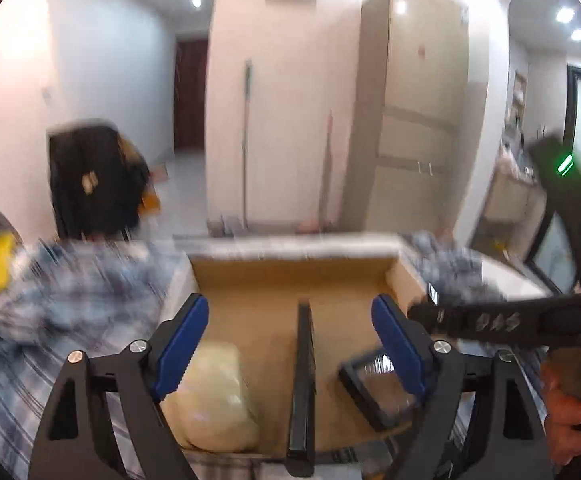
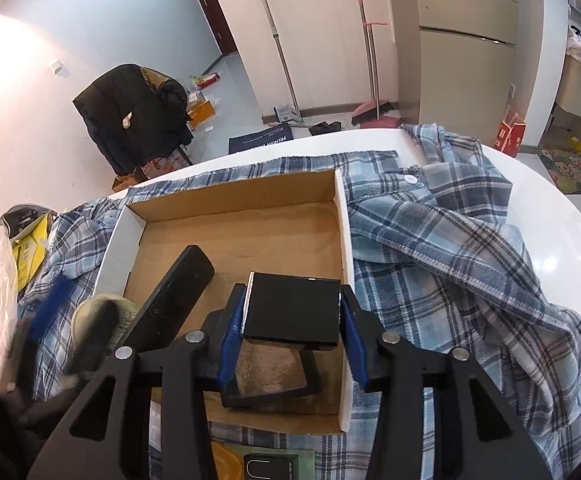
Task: Organize rigid objects
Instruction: 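Lower the remote and black square box into the box and open both grippers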
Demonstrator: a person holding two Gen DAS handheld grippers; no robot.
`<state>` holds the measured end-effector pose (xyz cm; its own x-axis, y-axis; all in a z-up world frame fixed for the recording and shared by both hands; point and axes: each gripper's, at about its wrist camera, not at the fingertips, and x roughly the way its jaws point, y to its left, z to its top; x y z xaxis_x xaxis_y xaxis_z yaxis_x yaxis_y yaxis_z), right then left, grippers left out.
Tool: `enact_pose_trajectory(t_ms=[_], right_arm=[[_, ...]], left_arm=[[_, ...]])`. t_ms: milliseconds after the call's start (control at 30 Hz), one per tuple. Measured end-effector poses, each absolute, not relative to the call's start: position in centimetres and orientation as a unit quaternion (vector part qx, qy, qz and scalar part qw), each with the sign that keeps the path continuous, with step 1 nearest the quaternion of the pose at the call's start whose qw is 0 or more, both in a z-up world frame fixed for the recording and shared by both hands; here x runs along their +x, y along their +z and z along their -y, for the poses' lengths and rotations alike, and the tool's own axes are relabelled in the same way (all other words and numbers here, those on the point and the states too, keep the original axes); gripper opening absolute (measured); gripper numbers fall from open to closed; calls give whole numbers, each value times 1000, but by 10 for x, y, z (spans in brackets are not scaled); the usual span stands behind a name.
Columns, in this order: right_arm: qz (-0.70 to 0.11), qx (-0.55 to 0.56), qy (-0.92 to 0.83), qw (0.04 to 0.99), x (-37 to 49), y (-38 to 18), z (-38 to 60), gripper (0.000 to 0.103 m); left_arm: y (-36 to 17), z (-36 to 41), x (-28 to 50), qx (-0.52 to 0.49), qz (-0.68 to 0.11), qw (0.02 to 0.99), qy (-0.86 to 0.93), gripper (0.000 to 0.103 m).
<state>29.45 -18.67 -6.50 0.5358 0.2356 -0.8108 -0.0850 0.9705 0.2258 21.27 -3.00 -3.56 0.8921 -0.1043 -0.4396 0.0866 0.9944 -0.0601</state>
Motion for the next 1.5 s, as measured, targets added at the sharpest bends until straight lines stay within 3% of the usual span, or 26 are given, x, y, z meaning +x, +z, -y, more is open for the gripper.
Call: enact_pose_trajectory(t_ms=[67, 200, 333, 900, 967, 1100, 1500], right_arm=[[-471, 82, 93, 873, 294, -64, 187, 43], [-473, 87, 102, 871, 293, -63, 188, 43], [-481, 85, 104, 866, 294, -66, 186, 43], [-512, 39, 120, 849, 294, -93, 160, 43], [-509, 34, 127, 850, 292, -91, 157, 46], [-493, 24, 123, 861, 288, -81, 156, 66], [-429, 21, 105, 897, 228, -31, 189, 66]], left_arm=[[-24, 30, 197, -4, -182, 982, -46, 86], [-9, 23, 177, -9, -119, 992, -46, 103], [-1, 13, 171, -30, -93, 994, -39, 103], [-13, -7, 192, -53, -144, 987, -36, 103], [-13, -4, 191, -44, -141, 989, -30, 103], [-11, -2, 190, -38, -139, 989, -23, 103], [55, -4, 132, -15, -93, 994, -54, 103]])
